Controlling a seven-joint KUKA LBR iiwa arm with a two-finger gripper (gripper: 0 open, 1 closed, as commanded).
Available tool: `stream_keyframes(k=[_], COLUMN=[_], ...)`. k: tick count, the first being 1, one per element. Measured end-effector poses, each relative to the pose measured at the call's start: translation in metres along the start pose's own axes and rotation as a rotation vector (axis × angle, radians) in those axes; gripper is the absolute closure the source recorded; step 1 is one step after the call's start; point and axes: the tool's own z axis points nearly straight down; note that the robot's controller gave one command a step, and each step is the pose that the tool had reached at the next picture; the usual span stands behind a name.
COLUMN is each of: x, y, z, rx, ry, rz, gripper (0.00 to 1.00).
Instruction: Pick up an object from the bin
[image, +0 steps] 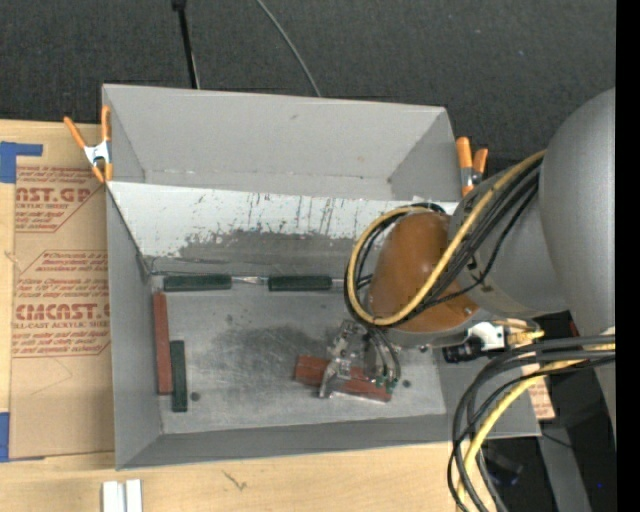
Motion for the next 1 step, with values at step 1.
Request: stream_keyframes(k=[1], x=[0.0], y=[0.0], z=[0.0], rx=[0.0], ry=[0.0], rz=[0.0], gripper=[1.0])
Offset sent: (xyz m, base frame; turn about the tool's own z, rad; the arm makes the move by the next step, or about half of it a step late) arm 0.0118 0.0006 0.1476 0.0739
